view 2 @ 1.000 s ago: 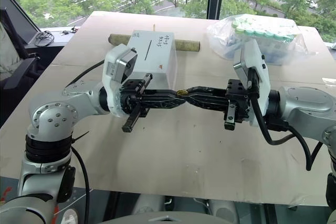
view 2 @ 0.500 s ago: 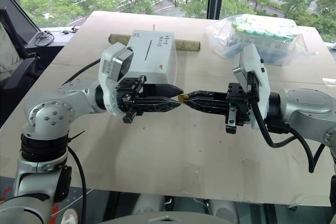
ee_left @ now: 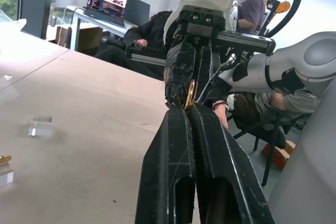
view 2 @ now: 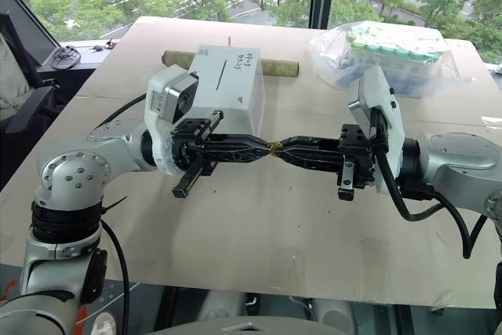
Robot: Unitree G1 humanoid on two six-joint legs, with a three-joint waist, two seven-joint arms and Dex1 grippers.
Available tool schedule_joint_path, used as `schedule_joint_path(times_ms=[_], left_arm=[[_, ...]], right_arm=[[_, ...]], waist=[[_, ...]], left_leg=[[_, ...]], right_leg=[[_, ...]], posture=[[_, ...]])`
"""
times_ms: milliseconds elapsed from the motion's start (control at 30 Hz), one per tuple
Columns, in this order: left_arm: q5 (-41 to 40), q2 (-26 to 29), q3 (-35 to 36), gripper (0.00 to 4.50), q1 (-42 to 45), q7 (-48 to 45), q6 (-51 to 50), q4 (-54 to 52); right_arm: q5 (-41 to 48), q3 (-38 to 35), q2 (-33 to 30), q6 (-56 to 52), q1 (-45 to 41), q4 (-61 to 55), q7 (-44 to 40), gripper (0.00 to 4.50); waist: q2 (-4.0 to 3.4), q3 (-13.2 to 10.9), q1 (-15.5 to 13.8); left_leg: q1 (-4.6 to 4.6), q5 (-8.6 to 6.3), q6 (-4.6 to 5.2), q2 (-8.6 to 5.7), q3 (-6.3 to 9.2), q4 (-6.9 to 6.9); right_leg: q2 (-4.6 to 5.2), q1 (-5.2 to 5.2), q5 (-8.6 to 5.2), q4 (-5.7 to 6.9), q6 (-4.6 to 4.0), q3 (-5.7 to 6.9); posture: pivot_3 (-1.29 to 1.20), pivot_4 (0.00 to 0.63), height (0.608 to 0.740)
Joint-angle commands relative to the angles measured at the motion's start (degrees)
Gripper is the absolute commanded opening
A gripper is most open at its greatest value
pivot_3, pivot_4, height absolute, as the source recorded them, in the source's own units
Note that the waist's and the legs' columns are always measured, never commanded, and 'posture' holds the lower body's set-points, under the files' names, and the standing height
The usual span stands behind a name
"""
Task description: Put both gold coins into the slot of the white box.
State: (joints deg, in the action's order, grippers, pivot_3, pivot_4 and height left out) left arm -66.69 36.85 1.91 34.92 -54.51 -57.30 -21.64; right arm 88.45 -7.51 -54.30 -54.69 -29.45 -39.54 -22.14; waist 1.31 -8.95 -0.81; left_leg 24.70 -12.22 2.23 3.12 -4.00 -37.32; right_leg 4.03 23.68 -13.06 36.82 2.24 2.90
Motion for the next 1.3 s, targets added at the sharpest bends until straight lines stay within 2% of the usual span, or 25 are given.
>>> schedule_joint_path(times_ms=[33,833,1300], left_arm=[[-1.8,0.1,1.7,0.09,0.2,0.1,-0.1,-0.7],[2.5,-1.4,-0.4,0.09,0.7,0.1,2.2,-1.8],[1.3,-2.1,0.1,0.09,1.6,0.4,1.1,-0.9]], right_arm=[[1.9,-0.6,-0.8,0.9,-0.2,-1.5,-0.7,0.0],[1.3,-0.3,-0.6,1.1,-0.7,-1.4,-1.3,0.0],[-0.5,-0.4,-0.3,1.8,-0.7,-1.6,-1.3,0.0]], waist=[[0.0,0.0,0.0],[0.0,0.0,0.0],[0.0,0.0,0.0]], left_leg=[[0.0,0.0,0.0,0.0,0.0,0.0],[0.0,0.0,0.0,0.0,0.0,0.0],[0.0,0.0,0.0,0.0,0.0,0.0]], right_leg=[[0.0,0.0,0.0,0.0,0.0,0.0],[0.0,0.0,0.0,0.0,0.0,0.0],[0.0,0.0,0.01,0.0,0.01,0.0]], posture=[[0.0,0.15,0.74],[0.0,0.15,0.74],[0.0,0.15,0.74]])
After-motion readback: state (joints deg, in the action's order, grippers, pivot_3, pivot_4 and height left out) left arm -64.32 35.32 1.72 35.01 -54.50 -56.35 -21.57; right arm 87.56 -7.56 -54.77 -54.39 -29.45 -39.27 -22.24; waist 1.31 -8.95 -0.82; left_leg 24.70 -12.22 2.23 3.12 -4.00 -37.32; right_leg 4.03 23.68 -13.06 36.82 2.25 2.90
